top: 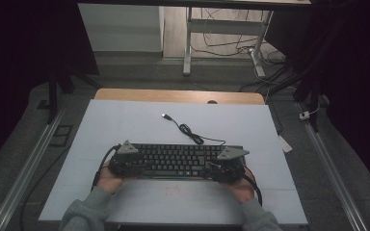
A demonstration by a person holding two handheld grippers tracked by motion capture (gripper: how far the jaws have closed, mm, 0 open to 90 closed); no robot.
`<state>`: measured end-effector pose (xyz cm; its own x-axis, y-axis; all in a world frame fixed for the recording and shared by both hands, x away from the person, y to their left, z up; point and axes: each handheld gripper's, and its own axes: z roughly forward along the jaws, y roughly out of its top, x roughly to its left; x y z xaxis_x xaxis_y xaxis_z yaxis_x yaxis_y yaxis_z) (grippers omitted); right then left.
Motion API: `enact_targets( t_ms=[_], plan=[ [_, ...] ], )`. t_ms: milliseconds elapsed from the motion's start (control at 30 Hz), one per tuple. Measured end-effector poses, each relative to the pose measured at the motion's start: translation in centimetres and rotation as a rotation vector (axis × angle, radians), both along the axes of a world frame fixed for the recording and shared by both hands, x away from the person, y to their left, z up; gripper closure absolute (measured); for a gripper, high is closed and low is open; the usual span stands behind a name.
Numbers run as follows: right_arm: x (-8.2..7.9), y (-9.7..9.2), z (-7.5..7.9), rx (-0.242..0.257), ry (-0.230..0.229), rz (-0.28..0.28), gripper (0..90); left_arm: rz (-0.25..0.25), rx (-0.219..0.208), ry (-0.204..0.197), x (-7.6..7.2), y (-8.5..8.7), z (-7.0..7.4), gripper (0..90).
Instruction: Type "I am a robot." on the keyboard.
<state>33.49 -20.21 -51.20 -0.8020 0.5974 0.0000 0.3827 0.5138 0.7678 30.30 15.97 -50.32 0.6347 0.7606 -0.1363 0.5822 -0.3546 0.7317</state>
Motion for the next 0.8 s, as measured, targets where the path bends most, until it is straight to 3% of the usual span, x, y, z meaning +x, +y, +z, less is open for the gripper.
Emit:
enact_targets(
  t_ms=[400, 800],
  plan=[
    [0.0, 0.0, 0.0, 0.000, -0.002, -0.001, 49.0, -0.017, -0.006, -0.024, 0.1, -0.9, 0.5, 52.2],
    [-0.1, 0.1, 0.0, 0.001, -0.002, -0.001, 49.0, -0.001, -0.019, -0.039, 0.8, -1.1, 0.8, 52.2]
  ],
)
